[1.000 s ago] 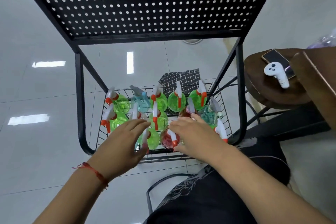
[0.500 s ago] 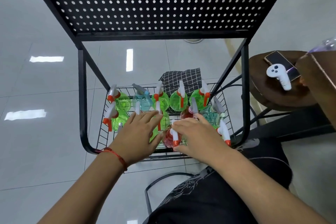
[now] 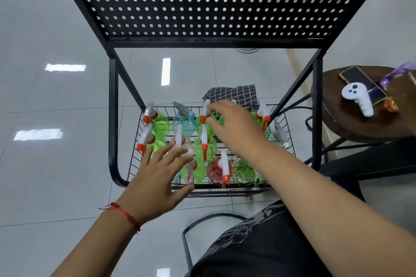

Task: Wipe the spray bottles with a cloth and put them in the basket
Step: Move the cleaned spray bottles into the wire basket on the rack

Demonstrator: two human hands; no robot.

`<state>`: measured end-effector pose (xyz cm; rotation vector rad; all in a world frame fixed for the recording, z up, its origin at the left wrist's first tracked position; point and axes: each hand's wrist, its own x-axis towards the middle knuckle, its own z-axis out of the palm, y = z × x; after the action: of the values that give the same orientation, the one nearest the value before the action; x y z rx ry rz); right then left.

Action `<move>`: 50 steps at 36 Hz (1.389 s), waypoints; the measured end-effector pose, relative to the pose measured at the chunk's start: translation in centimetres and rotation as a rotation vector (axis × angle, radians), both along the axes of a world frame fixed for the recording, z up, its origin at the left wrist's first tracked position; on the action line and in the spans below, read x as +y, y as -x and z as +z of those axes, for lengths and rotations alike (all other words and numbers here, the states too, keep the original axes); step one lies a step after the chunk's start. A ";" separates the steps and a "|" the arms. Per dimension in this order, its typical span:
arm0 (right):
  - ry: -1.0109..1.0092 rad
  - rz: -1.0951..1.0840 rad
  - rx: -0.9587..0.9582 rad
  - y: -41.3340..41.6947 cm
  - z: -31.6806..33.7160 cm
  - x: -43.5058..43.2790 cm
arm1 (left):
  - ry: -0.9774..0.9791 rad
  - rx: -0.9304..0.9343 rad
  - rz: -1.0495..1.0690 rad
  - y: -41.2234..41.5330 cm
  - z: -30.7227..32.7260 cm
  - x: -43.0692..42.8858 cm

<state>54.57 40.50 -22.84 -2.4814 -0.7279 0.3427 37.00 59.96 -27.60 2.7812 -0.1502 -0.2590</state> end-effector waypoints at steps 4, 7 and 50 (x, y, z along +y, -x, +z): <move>0.115 0.053 -0.013 -2.3 -1.1 2.4 | -0.076 0.007 -0.027 0.3 -1.0 -0.1; 0.231 0.098 -0.013 -3.3 -2.0 3.4 | -0.060 0.002 -0.008 0.3 -1.2 -0.2; 0.168 0.083 0.030 -3.2 -3.8 3.5 | -0.060 0.007 0.009 0.4 -1.6 -0.1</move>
<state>57.80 43.98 -26.62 -2.6010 -0.8217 0.4887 36.61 59.82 -29.25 2.8393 -0.1304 -0.2748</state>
